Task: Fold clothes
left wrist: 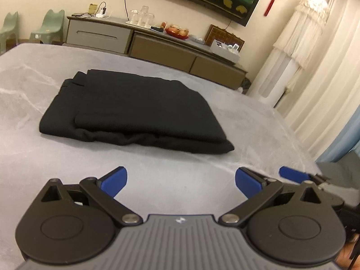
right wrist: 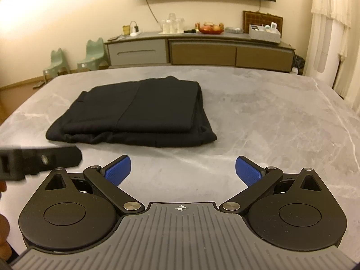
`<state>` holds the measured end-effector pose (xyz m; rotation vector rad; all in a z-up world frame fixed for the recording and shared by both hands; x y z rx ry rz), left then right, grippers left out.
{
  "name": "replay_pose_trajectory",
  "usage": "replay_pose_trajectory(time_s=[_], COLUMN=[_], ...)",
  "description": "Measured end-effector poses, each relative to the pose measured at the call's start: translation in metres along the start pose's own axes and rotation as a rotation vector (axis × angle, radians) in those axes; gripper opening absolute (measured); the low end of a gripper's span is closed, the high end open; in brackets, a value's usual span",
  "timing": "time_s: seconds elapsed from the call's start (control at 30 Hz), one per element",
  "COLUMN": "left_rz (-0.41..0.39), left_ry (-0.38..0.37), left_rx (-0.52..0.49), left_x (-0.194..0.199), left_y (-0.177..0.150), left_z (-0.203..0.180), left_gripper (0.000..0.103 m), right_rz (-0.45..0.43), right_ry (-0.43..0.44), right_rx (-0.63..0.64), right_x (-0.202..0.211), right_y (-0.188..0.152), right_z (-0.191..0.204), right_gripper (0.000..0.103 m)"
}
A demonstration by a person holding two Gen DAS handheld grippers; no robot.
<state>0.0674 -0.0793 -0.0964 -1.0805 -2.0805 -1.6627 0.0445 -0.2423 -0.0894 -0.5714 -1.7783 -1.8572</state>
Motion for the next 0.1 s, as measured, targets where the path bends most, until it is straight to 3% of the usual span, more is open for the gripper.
replay_pose_trajectory(time_s=[0.1], left_rz=[0.002], left_ry=[0.017], left_rx=[-0.024], left_x=[0.0023], left_y=[-0.0026], left_z=[-0.0021], left_gripper=[0.103], right_rz=[-0.001], right_ry=[-0.006], right_rx=[0.002], right_x=[0.0], right_y=[0.0001], right_z=[-0.0003], right_gripper=[0.101])
Point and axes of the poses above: each gripper's, at about its wrist camera, not at the fingertips, and x roughly against the way its jaws point, z to its left, y to its top, the point moved 5 cm from there along -x, roughly the way its jaws point, and after that the axes turned 2 degrees about -x, right-handed, at the moved point
